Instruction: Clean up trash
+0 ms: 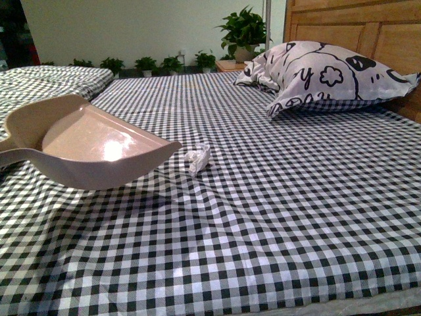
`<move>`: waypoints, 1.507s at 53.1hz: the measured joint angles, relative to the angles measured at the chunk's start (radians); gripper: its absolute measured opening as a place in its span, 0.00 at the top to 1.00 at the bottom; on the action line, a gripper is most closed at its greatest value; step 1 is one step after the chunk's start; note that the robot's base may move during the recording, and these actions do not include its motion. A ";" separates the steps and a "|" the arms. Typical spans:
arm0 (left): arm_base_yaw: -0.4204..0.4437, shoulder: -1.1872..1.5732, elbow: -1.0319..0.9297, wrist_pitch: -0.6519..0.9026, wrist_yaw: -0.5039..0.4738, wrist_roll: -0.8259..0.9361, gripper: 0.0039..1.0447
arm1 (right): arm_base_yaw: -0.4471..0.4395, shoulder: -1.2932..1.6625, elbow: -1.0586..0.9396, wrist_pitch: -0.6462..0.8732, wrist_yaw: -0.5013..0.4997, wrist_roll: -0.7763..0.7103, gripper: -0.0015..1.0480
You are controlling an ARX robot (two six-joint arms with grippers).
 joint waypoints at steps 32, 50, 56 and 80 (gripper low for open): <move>-0.061 0.230 0.158 -0.030 0.068 0.033 0.75 | 0.000 0.000 0.000 0.000 0.000 0.000 0.81; -0.063 0.267 0.185 -0.096 0.082 0.074 0.75 | 0.000 0.000 0.000 0.000 0.000 0.000 0.81; -0.063 0.276 0.202 -0.101 0.082 0.078 0.75 | 0.000 0.000 0.000 0.000 0.000 0.000 0.81; -0.060 0.323 0.212 -0.124 0.079 0.103 0.75 | 0.000 0.000 0.000 0.000 0.000 0.000 0.81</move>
